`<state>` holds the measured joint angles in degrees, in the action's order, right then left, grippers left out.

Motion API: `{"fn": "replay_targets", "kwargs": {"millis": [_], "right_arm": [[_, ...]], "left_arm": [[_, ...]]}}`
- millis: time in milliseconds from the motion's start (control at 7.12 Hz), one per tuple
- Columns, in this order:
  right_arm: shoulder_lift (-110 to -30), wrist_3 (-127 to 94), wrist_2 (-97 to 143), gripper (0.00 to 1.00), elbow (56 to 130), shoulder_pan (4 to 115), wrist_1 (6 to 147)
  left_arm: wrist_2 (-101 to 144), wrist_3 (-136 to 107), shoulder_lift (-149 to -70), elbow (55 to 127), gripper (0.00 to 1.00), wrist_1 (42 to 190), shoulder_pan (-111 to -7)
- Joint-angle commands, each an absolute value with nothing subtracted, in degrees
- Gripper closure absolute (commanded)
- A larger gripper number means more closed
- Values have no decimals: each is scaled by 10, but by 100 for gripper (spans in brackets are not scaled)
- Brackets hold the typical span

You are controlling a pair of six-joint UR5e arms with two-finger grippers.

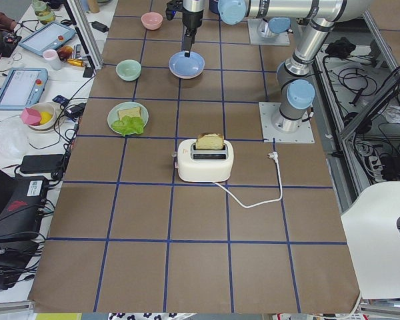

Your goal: Stack three plates with pink and blue

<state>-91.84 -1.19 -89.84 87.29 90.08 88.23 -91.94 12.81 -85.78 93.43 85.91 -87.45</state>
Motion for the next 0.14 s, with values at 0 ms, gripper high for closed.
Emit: {"fn": "replay_targets", "kwargs": {"millis": [0], "right_arm": [[-919, -11, -904, 0, 872, 901, 883]], "left_arm": [[-918, 117, -860, 930, 0, 867, -875]]}}
